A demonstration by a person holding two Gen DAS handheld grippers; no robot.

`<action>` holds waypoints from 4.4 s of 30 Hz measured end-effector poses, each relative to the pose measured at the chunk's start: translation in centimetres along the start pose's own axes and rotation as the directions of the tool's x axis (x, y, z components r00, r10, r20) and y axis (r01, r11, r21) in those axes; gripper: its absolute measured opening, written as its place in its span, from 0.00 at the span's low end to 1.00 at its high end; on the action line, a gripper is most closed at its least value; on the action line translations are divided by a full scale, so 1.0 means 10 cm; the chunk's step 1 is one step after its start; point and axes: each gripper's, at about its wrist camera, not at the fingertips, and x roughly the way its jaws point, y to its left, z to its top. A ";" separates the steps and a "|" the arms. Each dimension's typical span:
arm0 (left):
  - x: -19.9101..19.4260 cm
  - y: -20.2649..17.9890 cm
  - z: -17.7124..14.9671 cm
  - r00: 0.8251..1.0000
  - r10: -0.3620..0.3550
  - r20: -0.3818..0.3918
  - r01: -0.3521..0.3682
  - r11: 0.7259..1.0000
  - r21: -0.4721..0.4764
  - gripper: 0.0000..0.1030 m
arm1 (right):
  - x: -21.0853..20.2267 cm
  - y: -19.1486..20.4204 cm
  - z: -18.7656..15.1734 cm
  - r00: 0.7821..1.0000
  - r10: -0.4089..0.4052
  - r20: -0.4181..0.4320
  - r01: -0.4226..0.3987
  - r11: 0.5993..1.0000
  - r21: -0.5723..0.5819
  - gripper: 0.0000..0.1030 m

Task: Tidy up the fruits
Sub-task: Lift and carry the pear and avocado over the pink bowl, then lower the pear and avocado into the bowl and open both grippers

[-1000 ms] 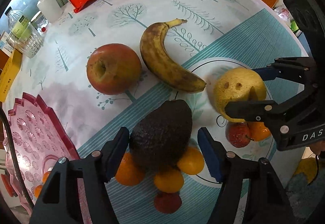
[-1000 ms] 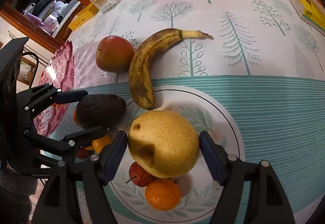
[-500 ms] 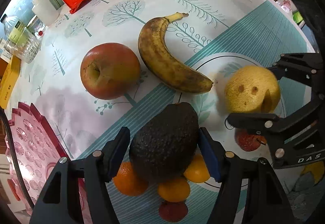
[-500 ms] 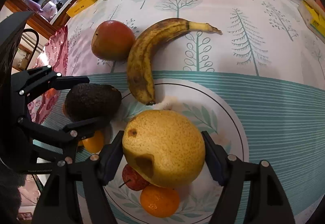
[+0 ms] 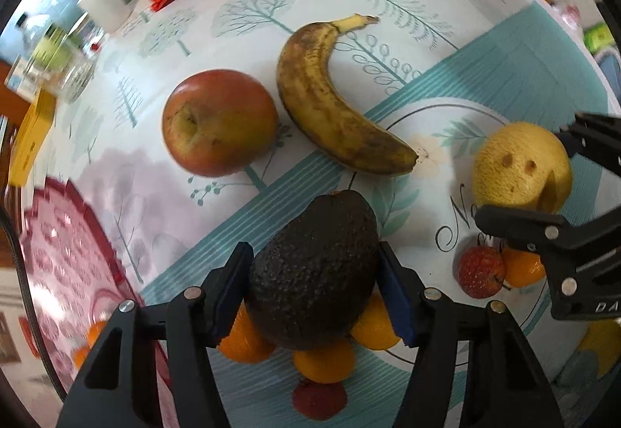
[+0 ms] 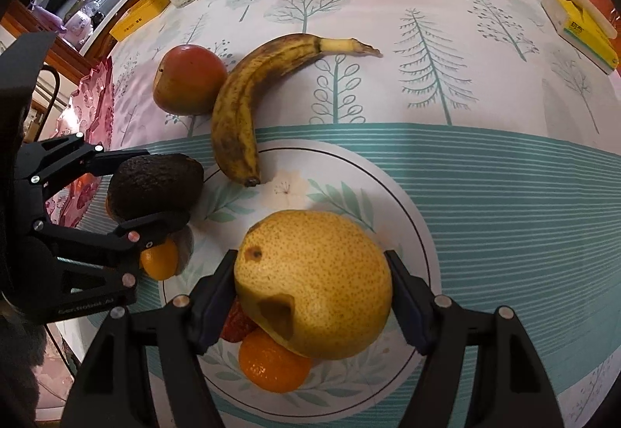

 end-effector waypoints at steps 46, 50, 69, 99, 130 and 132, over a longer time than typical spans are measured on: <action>-1.60 1.63 -1.57 0.963 0.123 0.240 0.010 0.874 -0.486 0.60 | -0.72 1.84 0.12 0.977 0.095 0.191 -0.056 0.978 -0.202 0.70; -1.58 1.97 -1.60 0.963 0.143 0.230 -0.030 0.899 -0.436 0.60 | -0.61 2.25 0.21 0.975 0.080 0.207 -0.043 0.983 -0.176 0.70; -0.54 2.56 -1.34 0.987 0.039 0.154 0.010 0.953 -0.304 0.60 | 0.30 3.05 0.26 0.996 -0.051 0.072 0.058 0.993 -0.100 0.71; -0.47 2.52 -1.35 0.980 0.066 0.187 -0.013 0.962 -0.272 0.79 | 0.21 3.11 0.10 0.980 -0.106 0.166 0.121 0.989 -0.085 0.75; -1.23 1.77 -1.87 0.958 0.085 0.275 0.001 0.954 -0.300 0.81 | -0.55 2.68 -0.51 0.943 -0.157 0.293 0.160 0.987 0.014 0.75; -1.27 1.70 -1.86 0.956 0.090 0.280 -0.003 0.956 -0.295 0.81 | -0.59 2.62 -0.53 0.942 -0.157 0.297 0.158 0.987 0.022 0.75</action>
